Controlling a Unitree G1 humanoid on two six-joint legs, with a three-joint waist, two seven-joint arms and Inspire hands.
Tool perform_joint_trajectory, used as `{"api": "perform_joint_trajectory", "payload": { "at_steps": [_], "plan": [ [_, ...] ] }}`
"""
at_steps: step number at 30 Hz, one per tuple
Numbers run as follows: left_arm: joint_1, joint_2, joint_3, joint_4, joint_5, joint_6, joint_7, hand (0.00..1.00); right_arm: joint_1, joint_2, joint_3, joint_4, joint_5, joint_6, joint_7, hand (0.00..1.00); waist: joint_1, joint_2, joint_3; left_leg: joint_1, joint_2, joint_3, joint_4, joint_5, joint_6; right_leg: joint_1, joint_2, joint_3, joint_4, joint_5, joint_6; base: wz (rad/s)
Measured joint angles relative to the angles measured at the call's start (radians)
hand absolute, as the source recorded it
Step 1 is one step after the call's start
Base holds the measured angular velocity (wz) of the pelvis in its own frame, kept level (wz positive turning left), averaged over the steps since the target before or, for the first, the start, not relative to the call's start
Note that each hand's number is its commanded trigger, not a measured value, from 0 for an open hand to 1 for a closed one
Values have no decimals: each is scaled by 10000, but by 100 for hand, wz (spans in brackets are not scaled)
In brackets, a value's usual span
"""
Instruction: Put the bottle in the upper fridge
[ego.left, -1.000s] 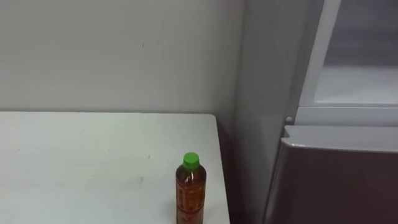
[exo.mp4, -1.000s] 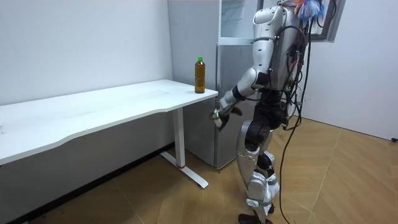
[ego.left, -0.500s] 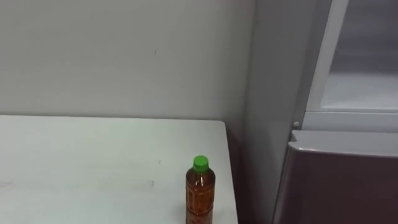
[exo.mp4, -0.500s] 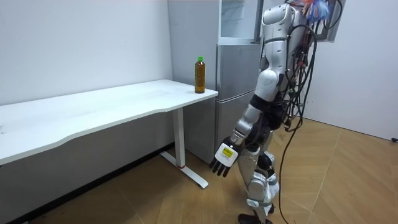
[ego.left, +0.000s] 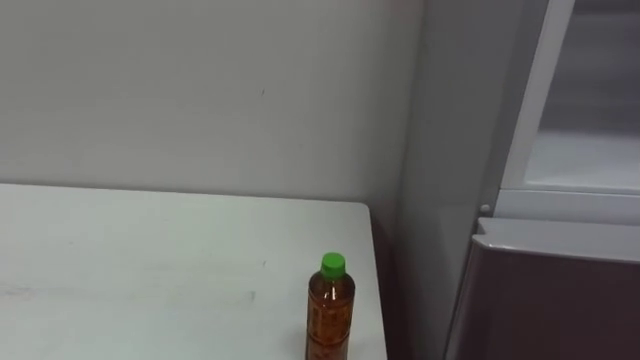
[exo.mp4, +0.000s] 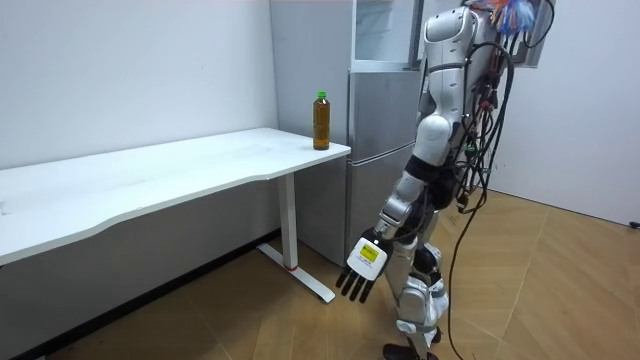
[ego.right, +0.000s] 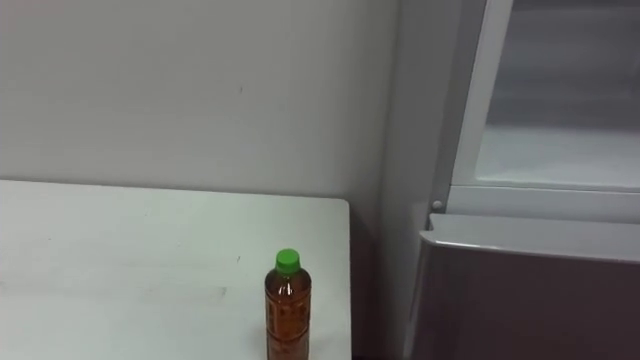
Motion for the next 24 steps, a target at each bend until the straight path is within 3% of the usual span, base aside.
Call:
{"api": "perform_joint_trajectory", "payload": {
  "at_steps": [9,15,24],
  "plan": [
    [-173,-56,-177,4,-3,6,213,0,21,36,-7,41,24,-137,-3,0,-73,7,-11,-3,7,-6,-119,1,-2,-10,44,-2,-39,36,5,0],
    [-93,-24,-151,12,-45,2,212,0,58,34,20,-55,743,13,164,0,24,-46,-22,16,13,-3,-141,2,-4,-28,44,29,120,34,4,-2],
    [246,36,46,15,356,-60,215,0,315,25,5,-2068,625,179,342,0,65,-81,-8,133,7,3,-106,-2,-2,-21,67,299,186,38,-10,-2]
  ]
}}
